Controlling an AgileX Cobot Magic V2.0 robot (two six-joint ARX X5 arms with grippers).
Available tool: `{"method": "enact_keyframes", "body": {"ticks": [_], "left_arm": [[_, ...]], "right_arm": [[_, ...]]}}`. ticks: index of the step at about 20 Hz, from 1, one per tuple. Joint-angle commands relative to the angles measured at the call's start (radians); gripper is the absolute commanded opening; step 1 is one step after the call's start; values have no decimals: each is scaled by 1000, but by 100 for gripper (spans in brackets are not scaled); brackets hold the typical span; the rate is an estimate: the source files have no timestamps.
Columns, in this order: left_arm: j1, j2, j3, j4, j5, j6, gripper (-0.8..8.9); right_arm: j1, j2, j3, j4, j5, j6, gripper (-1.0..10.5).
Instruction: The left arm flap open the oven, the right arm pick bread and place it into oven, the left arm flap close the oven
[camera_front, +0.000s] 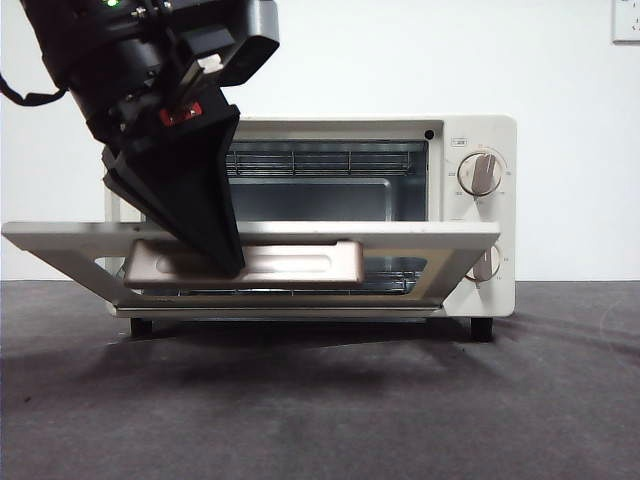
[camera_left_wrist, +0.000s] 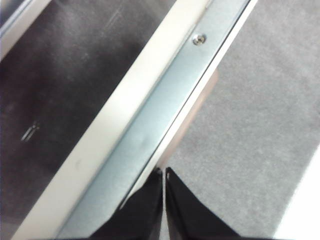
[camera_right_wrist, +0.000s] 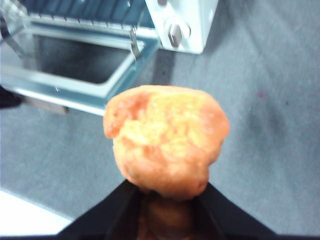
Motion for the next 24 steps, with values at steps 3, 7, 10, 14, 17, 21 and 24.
{"method": "enact_keyframes", "body": {"ticks": [3,7,10,14,17,21,24], "left_arm": [[-14,16,-30,45,-26,-29,16],[-18,16,-59,64,-26,-39,16],[-29,-1,-59,40,-26,-65,16],[-34,-121,-53,35,-26,-96,17],[-33,-255,-47,5,-25,-123,17],[-33,-446,-47,-45,-25,-197,19],[-33,-585,-47,-66,-26,-232,19]], "right_arm": [[5,5,18,15,2,-5,112],[5,6,18,15,1,-4,112],[5,6,18,15,0,-4,112],[5,15,18,30,-21,-4,112],[6,77,18,99,-192,-4,112],[50,219,18,236,-292,26,112],[122,340,18,380,-288,80,112]]}}
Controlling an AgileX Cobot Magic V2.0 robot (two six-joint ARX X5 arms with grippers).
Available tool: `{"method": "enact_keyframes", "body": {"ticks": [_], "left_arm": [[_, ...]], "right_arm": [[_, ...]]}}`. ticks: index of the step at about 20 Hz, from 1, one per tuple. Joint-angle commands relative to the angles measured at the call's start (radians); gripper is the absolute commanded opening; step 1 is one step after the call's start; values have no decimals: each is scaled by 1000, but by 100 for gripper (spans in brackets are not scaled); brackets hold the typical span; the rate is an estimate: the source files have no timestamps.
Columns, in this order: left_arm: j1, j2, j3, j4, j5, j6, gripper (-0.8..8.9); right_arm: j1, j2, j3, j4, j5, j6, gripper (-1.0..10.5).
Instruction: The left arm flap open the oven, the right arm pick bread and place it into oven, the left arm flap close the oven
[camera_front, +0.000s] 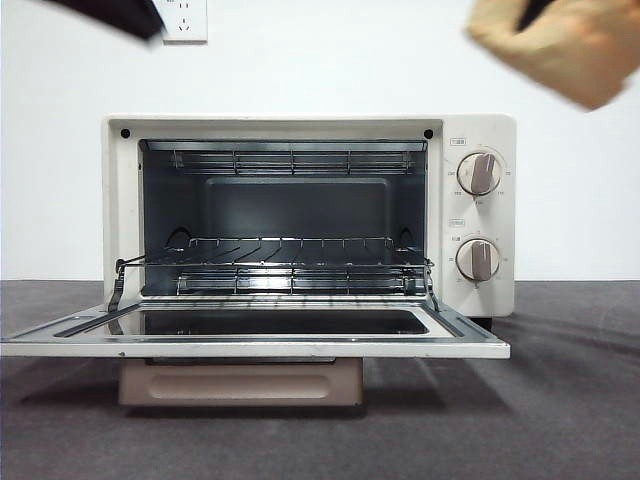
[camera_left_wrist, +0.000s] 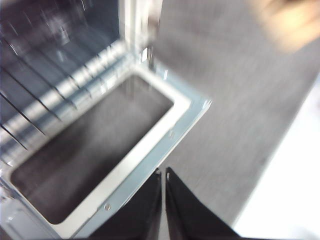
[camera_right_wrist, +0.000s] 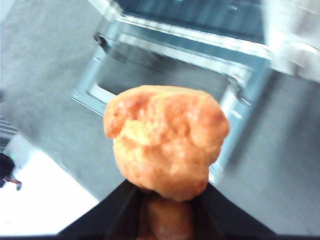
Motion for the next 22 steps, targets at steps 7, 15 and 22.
{"method": "enact_keyframes", "body": {"ticks": [7,15,22], "left_arm": [[-10,-236,17,-48,-43,-72,19],[-10,-358,19,-98,-195,-73,19],[-10,-363,19,-110,-196,-73,19]], "right_arm": [[165,289,18,449,49,259,112],[191,486,18,677,190,382,112],[185,578,19,793,325,433,112]]}}
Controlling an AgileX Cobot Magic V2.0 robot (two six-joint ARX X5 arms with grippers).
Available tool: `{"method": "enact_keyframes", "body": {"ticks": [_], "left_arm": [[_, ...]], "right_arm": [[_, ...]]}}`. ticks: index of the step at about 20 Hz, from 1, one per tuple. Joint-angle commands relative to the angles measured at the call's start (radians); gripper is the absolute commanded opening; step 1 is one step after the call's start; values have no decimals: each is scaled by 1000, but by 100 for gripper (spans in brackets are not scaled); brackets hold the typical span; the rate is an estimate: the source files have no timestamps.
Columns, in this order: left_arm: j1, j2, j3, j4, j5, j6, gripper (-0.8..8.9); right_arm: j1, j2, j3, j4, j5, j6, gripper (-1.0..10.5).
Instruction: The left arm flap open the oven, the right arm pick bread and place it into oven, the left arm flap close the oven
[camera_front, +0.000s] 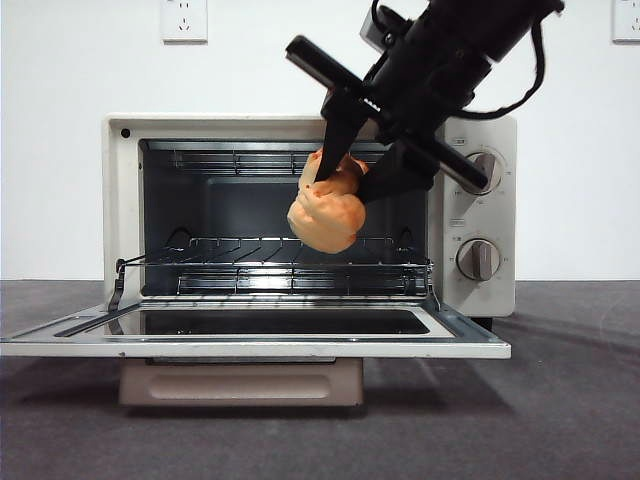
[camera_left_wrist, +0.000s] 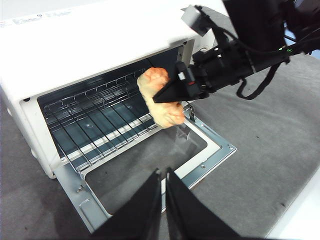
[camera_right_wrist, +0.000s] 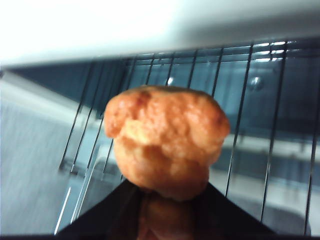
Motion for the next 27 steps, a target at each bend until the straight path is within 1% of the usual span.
{"method": "enact_keyframes", "body": {"ticks": [1,4,10,19,20,24,26,27], "left_arm": [[-9,2,19,8,-2,-5,19],[-9,2,19,-6,-2,-5,19],[-9,2,19,-18,-2,-5,19],[-9,2,19,-19,-2,-5,19],[-9,2,19,-18,-2,-5,19],[-9,2,19,-18,-2,-5,19],[-9,2,19,-19,-2,-5,19],[-9,2,19,-19,-2,-5,19]], "right_arm": [[6,23,19,69,50,27,112],[4,32,19,79,106,45,112],[0,34,19,84,185,45,113],[0,60,19,82,187,45,122],[0,60,19,83,188,45,157],[0,60,19,82,188,40,386],[0,60,19,83,188,40,456],[0,60,19,84,188,40,467]]}}
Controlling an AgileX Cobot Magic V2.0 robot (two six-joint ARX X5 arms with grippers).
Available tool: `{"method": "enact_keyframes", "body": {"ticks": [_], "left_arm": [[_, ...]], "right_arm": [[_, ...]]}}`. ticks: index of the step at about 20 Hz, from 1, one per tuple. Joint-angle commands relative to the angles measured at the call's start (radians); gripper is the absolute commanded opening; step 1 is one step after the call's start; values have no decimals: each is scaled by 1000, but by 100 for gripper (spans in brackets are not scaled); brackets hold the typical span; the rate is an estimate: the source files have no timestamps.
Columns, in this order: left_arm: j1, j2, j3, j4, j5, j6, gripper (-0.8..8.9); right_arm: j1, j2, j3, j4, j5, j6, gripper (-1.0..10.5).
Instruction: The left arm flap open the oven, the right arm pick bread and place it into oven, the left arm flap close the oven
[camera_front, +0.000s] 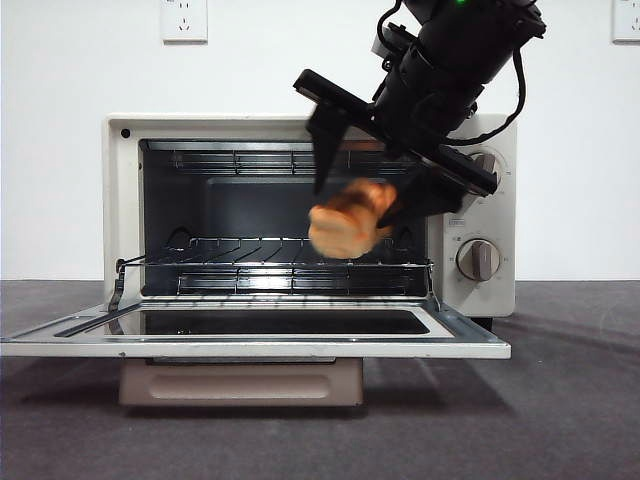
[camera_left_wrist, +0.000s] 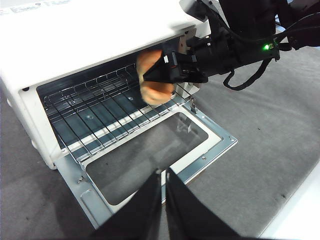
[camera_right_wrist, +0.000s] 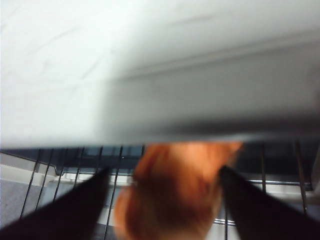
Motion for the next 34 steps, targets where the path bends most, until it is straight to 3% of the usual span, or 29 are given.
{"method": "enact_keyframes", "body": {"ticks": [1,7,13,19,23,26,29,31,33,34], "left_arm": [[-9,3,19,11,-2,-4,19],[-9,3,19,11,-3,-6,19],[-3,26,19,-26,-55,-104,19],[26,109,19,-72,-54,-212,16],[70,228,19,-90,-47,-227,15],[127,341,19,-82,26,-202,14],[215,449,19,-46,143,-169,14],[332,549,19,-12,282,-156,14],[482,635,19,11,448,-138,14],[526,657,19,15,480,-129,14]], "right_arm": [[7,14,20,10,3,0,470],[7,-26,21,-29,-59,-30,474],[15,-152,21,-195,-141,-53,474],[37,-348,21,-458,-216,-189,472],[40,-494,21,-602,-218,-287,472],[40,-595,21,-666,-217,-343,467],[40,-686,21,-714,-217,-374,381],[40,-761,21,-766,-216,-389,274],[39,-827,21,-830,-204,-399,238],[40,-842,21,-846,-204,-406,235]]}}
